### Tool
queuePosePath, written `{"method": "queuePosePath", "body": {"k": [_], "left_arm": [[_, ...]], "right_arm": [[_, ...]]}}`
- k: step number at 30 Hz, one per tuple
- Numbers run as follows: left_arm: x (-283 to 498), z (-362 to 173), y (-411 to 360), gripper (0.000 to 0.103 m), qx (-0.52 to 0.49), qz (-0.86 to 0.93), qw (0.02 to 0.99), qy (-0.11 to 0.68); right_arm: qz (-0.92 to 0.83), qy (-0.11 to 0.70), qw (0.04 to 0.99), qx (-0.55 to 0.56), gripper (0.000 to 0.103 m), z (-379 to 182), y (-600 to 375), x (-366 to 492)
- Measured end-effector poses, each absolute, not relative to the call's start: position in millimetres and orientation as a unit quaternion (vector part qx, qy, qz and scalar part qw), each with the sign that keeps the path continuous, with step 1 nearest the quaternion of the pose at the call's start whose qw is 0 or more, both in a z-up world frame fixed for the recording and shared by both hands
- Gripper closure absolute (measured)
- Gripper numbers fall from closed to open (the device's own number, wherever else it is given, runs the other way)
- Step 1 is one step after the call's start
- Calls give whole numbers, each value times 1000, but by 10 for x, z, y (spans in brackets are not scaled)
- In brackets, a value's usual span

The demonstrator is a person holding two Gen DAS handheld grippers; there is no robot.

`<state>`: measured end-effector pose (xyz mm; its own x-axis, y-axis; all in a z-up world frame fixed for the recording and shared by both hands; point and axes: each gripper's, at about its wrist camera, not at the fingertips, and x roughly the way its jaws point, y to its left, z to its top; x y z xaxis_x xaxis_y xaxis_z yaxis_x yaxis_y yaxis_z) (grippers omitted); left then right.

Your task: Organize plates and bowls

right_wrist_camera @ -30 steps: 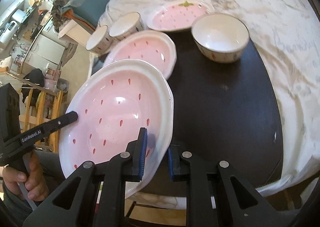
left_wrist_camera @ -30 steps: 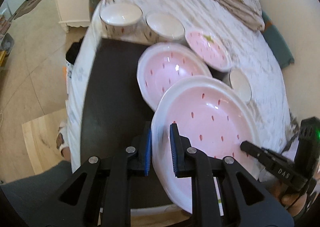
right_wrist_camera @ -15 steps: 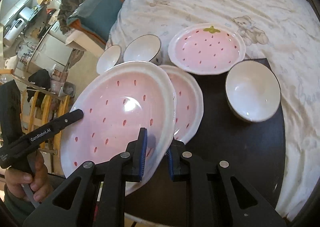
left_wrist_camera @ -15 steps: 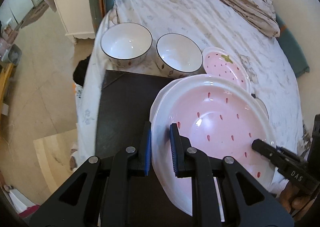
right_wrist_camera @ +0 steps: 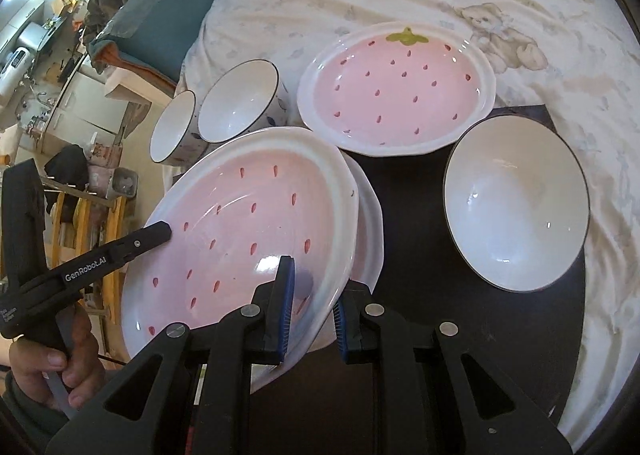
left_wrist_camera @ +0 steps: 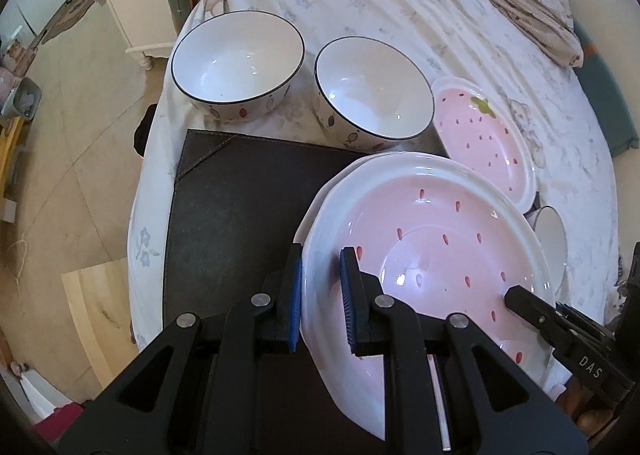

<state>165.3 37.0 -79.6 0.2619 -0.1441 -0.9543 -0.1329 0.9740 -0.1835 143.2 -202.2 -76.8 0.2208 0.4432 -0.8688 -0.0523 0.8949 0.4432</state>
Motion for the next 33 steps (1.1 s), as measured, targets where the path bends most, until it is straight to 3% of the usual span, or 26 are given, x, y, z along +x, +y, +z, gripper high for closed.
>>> {"method": "queuePosePath", "body": {"k": [24, 33], "left_arm": [[1763, -1064, 346, 88, -97, 2, 772, 628], [1716, -1075, 225, 88, -41, 5, 783, 621]], "right_arm": [[146, 628, 739, 195, 83, -1207, -2061, 1612], [136, 641, 730, 195, 82, -1305, -2033, 1602]]}}
